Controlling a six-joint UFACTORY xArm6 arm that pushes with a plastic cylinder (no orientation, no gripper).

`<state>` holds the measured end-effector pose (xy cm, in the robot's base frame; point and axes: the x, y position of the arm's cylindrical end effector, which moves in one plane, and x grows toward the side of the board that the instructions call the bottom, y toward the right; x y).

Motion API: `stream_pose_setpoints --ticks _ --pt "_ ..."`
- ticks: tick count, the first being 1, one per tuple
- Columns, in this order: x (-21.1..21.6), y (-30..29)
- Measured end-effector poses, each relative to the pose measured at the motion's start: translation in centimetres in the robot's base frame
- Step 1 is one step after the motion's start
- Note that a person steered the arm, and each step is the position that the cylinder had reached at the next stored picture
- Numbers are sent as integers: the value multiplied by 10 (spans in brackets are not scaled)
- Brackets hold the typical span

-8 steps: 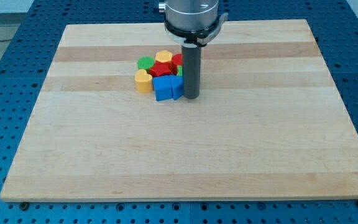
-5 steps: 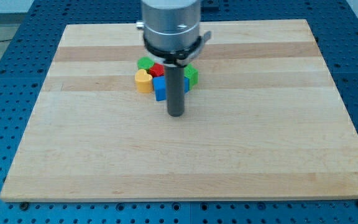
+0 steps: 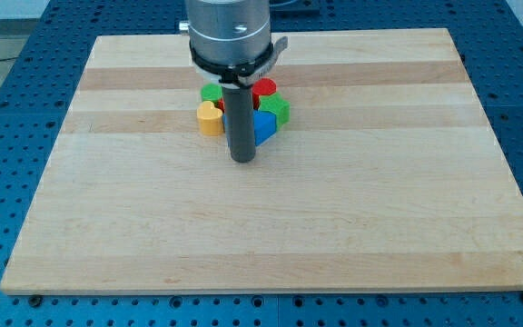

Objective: Point the arm to the left side of the yellow heart

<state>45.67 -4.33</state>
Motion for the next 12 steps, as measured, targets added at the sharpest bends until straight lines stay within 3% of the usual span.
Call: stream_pose_setpoints --ticks 2,5,8,9,10,12 --pt "18 -9" --pt "-12 -15" --pt "-12 -26" --pt "-9 -71" --pt "-28 -111" --pt "-98 -118"
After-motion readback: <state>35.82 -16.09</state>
